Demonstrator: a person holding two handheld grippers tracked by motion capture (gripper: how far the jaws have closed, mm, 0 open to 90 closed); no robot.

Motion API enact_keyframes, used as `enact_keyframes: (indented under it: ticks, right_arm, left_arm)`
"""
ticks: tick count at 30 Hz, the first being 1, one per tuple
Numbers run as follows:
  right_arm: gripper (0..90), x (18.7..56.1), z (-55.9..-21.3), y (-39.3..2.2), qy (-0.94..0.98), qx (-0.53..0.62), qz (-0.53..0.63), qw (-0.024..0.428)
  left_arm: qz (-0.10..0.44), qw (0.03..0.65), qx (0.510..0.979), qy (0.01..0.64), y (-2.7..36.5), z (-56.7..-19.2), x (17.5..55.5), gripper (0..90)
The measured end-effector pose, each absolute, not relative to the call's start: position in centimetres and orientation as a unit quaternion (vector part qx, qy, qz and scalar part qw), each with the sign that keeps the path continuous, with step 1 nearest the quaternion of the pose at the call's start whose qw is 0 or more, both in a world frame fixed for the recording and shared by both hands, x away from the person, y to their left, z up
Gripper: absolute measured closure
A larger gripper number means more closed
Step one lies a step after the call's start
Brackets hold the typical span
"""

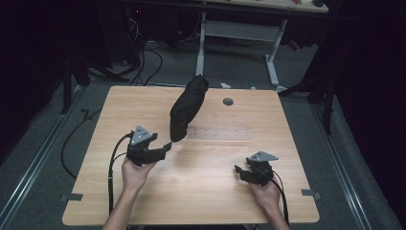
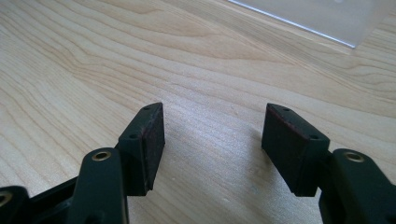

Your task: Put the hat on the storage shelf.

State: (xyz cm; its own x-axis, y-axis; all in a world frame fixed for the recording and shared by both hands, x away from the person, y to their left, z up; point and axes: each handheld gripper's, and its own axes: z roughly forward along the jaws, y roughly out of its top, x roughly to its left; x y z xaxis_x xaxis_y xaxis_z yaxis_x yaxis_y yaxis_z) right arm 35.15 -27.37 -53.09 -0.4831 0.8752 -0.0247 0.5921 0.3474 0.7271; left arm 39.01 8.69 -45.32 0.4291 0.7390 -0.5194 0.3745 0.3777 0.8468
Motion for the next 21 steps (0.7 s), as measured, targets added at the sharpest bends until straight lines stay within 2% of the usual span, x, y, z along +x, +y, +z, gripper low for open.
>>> enact_keyframes:
  ticks: [21]
  right_arm:
    - [39.3, 35.1, -53.1, -27.3, 0.792, 0.465, 0.335, 0.21]
  left_arm:
    - [0.122, 0.639, 0.528, 0.546, 10.0, -48.8, 36.1, 32.0]
